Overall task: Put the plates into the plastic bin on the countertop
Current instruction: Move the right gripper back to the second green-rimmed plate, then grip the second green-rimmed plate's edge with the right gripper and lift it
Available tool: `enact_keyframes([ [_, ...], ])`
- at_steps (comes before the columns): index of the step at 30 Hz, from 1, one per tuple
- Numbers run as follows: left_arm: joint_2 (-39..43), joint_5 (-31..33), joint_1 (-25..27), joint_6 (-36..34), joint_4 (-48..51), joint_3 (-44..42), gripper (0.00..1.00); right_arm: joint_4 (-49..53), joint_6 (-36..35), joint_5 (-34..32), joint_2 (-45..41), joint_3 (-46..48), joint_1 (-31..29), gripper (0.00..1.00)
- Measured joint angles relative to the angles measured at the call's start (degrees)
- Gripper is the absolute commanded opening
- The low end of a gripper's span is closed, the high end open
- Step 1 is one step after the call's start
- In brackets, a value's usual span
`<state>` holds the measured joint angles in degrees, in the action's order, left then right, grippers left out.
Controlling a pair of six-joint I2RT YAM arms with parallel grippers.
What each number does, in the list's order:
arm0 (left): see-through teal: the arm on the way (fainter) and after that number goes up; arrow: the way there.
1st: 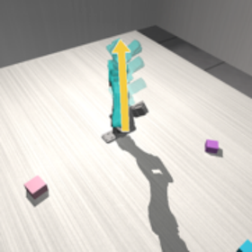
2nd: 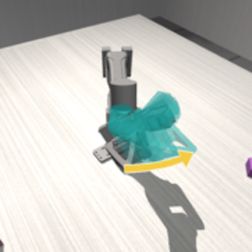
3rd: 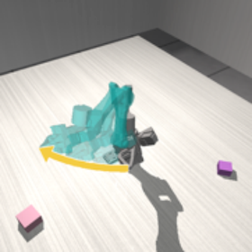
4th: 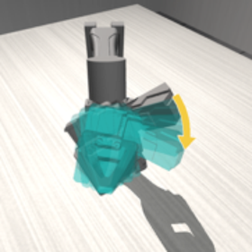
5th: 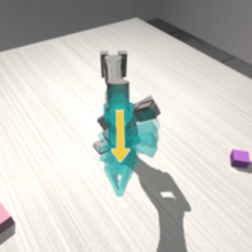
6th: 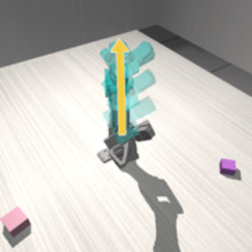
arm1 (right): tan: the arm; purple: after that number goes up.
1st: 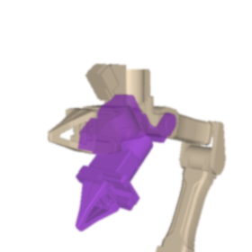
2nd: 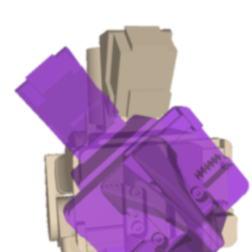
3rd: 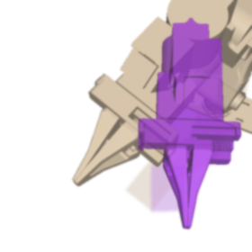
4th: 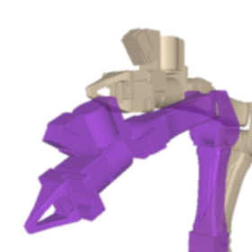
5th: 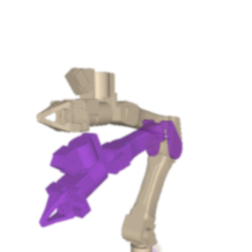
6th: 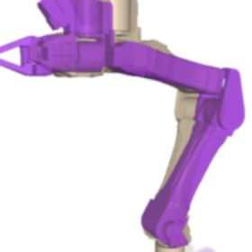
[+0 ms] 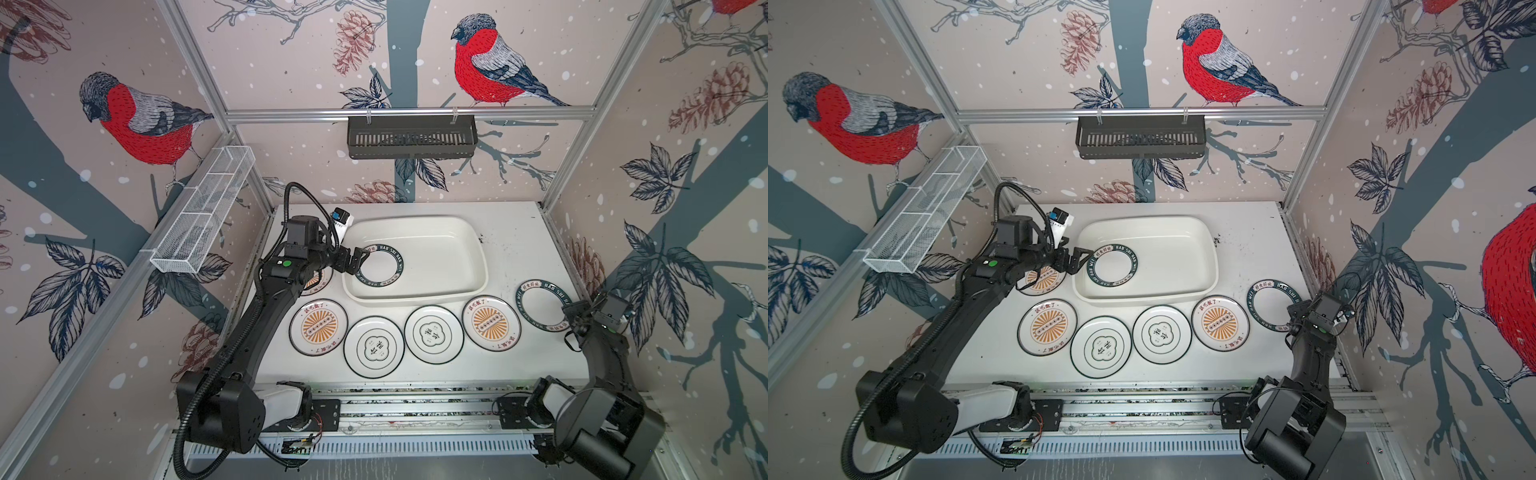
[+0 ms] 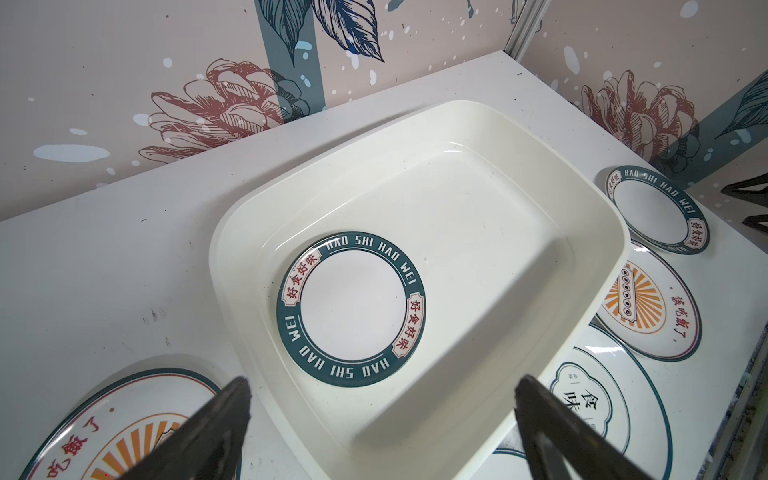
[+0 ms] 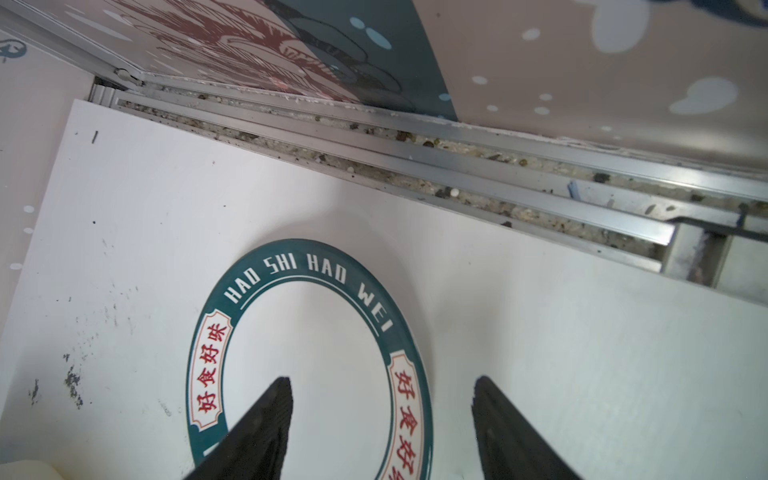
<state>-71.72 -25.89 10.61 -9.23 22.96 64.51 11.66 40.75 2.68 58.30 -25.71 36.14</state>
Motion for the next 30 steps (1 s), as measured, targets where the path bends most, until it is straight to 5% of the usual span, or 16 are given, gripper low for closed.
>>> enact_keyframes([
  [30,0.0,-0.5,0.1,0.0,-0.1,-0.9,0.98,-20.2,1.5,22.4,9.1,10.7,5.5,0.34],
])
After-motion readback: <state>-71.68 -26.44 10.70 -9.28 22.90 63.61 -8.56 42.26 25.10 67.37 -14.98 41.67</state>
